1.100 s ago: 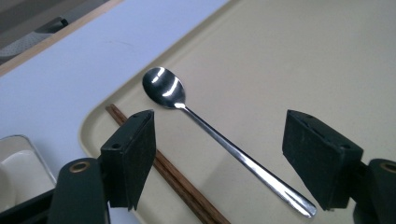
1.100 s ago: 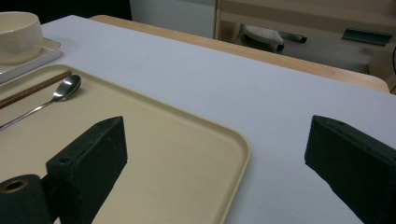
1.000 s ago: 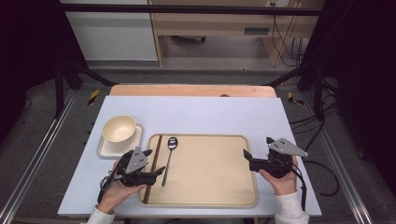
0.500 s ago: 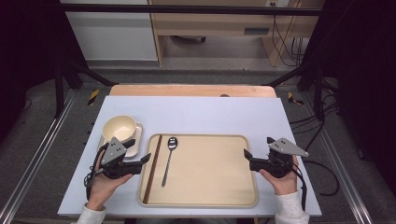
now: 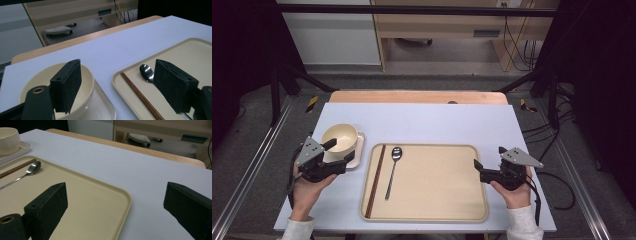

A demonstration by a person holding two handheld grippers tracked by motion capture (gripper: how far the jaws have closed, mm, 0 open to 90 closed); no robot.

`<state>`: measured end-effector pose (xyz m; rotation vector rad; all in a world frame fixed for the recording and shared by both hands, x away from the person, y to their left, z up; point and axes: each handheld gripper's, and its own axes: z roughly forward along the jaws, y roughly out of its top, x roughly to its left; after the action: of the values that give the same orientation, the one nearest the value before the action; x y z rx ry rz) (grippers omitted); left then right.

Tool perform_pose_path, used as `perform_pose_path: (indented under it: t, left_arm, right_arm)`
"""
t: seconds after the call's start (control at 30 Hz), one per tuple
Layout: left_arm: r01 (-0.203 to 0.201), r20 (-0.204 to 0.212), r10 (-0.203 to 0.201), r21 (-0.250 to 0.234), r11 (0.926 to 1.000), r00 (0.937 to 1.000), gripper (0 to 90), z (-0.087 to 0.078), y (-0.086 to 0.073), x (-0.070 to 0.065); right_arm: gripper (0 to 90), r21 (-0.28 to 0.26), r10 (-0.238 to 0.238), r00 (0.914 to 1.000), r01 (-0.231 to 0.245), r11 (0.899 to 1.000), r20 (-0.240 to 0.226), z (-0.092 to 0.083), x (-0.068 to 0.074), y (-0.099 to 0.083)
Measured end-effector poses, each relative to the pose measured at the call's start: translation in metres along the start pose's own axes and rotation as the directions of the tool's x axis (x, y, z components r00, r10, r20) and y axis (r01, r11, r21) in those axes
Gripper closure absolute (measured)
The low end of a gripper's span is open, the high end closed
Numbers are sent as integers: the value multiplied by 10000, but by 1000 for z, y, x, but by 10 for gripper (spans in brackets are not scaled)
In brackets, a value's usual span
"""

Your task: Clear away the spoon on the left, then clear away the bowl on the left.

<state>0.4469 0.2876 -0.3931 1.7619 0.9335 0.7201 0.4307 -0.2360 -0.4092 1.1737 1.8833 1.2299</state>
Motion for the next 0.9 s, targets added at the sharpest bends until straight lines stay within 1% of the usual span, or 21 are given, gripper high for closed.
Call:
perform_pose_path:
  t: [0.2,0.3,0.37,0.5,0.63,0.77,0.9]
  left_arm:
    - [322,-444,-325,-85,9994,9985,223,-2,2,13]
    - [444,-692,-447,-63,9990,9966,220,-2,3,19]
    - [448,-800,-450,-45,9990,9958,219,-1,3,23]
    - [592,-943,-591,-22,9982,9938,218,1,1,30]
    - [778,-1162,-771,15,9970,9902,219,2,1,37]
    - [773,-1306,-766,10,9970,9885,219,4,4,43]
    - [805,-1350,-800,-19,9968,9876,219,7,9,49]
  right_arm:
    - [57,43,-57,10000,57,10000,11,2,1,-1]
    - [57,66,-43,10000,43,10000,19,3,0,-1]
    - [57,65,-28,10000,28,10000,7,3,0,-1]
    - [57,69,-52,10000,52,10000,0,3,1,-1]
    - [57,96,-60,10000,60,9999,20,3,0,-2]
    - [57,74,-63,10000,62,10000,5,3,2,-2]
    - [58,86,-44,10000,44,10000,12,3,1,-2]
